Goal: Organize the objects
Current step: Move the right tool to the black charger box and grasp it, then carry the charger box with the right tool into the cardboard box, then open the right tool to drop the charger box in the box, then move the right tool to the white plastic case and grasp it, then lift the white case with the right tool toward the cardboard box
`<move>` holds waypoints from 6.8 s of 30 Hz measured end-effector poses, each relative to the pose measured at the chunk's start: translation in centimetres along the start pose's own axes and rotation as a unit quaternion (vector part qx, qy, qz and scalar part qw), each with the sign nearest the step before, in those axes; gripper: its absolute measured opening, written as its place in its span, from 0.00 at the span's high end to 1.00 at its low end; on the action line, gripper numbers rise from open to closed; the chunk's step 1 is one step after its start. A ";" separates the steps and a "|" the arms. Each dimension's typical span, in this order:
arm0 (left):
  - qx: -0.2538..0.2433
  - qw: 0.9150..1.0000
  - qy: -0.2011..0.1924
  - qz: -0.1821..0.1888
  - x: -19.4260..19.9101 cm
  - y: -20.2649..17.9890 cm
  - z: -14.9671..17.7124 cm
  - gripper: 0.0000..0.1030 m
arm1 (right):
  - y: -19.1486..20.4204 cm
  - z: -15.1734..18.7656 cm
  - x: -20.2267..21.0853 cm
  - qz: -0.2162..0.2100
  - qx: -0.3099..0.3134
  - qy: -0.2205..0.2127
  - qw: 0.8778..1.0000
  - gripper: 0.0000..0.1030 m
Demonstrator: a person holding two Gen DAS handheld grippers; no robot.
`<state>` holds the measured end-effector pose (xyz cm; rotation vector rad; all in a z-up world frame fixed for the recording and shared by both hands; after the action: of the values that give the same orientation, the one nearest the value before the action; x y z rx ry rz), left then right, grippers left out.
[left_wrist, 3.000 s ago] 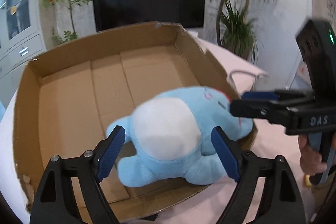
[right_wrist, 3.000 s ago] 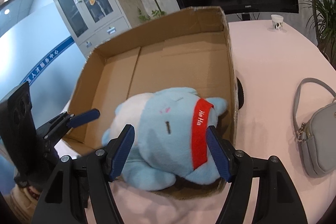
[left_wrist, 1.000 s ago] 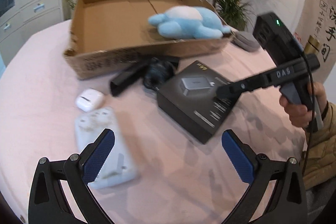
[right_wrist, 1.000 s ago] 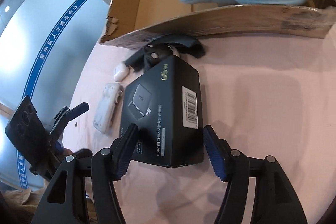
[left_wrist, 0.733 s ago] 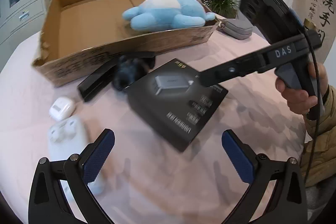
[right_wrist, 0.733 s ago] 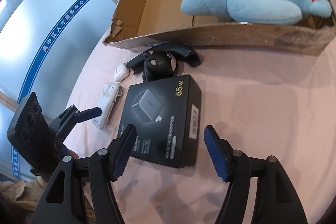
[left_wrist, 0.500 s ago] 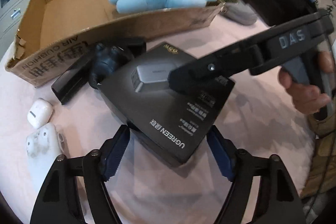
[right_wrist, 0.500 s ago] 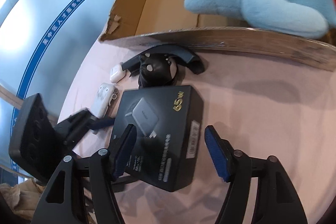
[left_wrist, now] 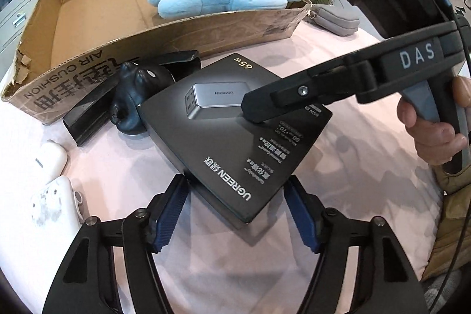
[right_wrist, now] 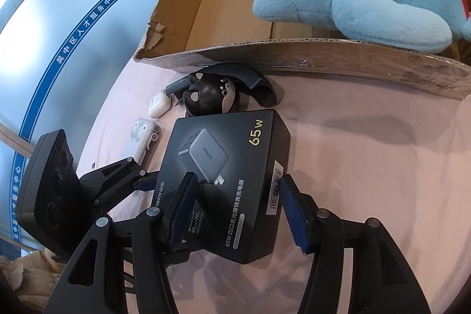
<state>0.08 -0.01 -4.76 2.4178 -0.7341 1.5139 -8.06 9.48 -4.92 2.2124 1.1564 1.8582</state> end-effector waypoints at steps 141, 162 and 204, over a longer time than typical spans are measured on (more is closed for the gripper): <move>-0.014 1.000 -0.012 -0.025 4.1 1.1 5.8 0.38 | 8.6 2.7 -4.5 0.039 0.298 0.106 0.948 0.35; 0.001 0.999 -0.010 -0.037 4.6 1.8 8.1 0.40 | 9.6 1.6 -7.6 -0.016 0.243 0.102 0.965 0.43; -0.050 0.989 -0.098 -0.097 8.7 5.4 -10.0 0.39 | 7.3 -10.4 8.6 0.091 0.240 -0.077 0.963 0.47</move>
<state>-7.43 -3.11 6.98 2.5023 -0.5753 1.1529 -13.21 4.51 8.63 2.7414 1.5534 1.5435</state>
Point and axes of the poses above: each gripper's, at about its wrist camera, not at the fingertips, and x roughly against the way its jaws point, y to its left, z to its underside, the point moved 7 cm from there along -x, roughly the way its jaws point, and after that the axes turned 10 degrees about y, right-handed, at the moved point
